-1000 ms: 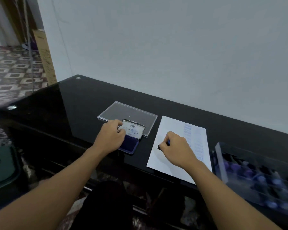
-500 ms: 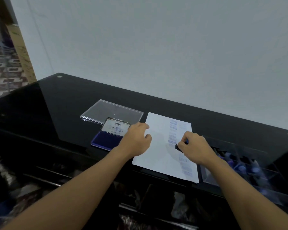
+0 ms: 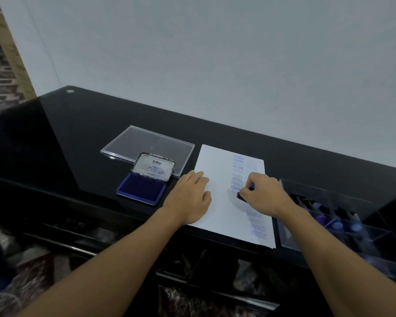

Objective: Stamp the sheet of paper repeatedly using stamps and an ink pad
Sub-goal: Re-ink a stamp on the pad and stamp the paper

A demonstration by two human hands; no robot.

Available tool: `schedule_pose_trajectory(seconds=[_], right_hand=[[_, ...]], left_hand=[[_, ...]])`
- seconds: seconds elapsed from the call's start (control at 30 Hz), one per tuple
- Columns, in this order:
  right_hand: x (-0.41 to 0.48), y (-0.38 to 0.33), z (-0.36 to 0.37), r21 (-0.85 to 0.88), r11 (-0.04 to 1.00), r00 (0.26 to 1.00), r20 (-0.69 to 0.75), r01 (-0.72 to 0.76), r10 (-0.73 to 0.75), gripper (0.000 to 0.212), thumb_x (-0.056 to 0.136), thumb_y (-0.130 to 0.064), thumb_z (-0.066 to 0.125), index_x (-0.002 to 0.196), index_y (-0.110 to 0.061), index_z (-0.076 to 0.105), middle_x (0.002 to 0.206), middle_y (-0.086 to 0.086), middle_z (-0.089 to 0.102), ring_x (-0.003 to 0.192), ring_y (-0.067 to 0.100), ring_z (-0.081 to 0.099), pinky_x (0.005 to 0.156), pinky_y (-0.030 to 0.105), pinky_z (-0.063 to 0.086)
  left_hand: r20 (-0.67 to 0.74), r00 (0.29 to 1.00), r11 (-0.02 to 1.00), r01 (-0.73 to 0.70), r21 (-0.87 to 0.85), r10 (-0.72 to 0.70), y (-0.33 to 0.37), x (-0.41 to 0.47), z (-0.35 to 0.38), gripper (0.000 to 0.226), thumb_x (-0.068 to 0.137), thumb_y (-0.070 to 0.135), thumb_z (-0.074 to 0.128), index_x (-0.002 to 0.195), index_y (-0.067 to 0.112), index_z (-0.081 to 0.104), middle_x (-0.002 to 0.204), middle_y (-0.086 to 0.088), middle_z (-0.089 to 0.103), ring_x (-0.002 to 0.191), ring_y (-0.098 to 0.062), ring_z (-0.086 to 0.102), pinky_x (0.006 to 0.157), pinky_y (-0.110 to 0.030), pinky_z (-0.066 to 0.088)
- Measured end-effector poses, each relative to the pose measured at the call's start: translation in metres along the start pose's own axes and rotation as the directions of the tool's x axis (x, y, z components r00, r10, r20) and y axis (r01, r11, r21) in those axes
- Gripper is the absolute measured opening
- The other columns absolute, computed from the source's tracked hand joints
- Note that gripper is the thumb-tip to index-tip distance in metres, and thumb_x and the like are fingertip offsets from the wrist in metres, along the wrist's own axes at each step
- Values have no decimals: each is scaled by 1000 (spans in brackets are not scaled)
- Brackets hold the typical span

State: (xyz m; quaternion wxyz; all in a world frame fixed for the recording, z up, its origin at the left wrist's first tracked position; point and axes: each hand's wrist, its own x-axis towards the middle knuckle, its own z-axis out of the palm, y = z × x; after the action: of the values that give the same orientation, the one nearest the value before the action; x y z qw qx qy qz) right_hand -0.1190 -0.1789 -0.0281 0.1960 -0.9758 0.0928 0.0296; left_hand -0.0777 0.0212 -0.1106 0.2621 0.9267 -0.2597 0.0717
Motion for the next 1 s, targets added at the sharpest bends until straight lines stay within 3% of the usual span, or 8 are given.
schedule_pose_trajectory(seconds=[0.73, 1.0], right_hand=[[17, -13, 16, -108, 993, 998, 58, 40, -34, 16, 95, -23, 55, 85, -14, 48, 84, 7, 60, 63, 17, 48, 53, 28, 37], [15, -12, 32, -85, 996, 1000, -16, 6, -8, 23, 97, -18, 45, 77, -19, 33, 77, 8, 52, 61, 19, 42, 50, 31, 30]], left_hand=[[-10, 1000, 999, -11, 42, 11, -2, -1, 1, 45, 100, 26, 39, 141, 9, 46, 153, -7, 38, 144, -23, 26, 119, -34, 19], [4, 1000, 999, -1, 45, 0, -2, -1, 3, 46, 100, 29, 39, 142, 11, 46, 155, -7, 37, 145, -23, 25, 121, -35, 19]])
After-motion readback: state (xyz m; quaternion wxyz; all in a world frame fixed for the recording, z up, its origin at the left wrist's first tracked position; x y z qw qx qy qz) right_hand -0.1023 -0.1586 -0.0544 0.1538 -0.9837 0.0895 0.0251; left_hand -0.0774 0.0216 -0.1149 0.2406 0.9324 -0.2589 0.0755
